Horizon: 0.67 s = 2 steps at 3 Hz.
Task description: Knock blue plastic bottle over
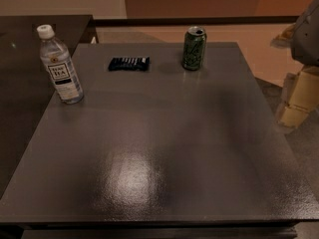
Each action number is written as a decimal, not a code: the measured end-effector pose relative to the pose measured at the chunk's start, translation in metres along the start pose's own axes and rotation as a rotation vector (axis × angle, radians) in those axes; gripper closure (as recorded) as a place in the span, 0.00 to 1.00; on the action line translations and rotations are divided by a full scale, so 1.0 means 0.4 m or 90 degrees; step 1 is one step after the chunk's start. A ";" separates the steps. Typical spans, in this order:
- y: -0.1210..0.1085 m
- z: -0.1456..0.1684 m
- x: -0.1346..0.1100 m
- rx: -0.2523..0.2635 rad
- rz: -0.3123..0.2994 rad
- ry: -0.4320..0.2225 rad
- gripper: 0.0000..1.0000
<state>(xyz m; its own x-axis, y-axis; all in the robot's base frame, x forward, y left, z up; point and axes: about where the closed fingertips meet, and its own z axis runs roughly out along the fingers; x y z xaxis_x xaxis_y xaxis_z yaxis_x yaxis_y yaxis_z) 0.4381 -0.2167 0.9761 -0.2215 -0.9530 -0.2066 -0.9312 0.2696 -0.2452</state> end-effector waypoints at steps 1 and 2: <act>0.000 0.000 0.000 0.000 0.000 0.000 0.00; 0.007 0.013 -0.042 -0.012 0.006 -0.029 0.00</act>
Offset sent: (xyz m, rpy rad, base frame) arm 0.0065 0.0443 -0.0107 0.1292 0.0431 0.0170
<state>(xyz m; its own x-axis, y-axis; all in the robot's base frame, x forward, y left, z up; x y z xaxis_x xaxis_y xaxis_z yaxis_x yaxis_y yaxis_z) 0.4407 -0.1991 0.9739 -0.2174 -0.9430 -0.2521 -0.9346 0.2756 -0.2248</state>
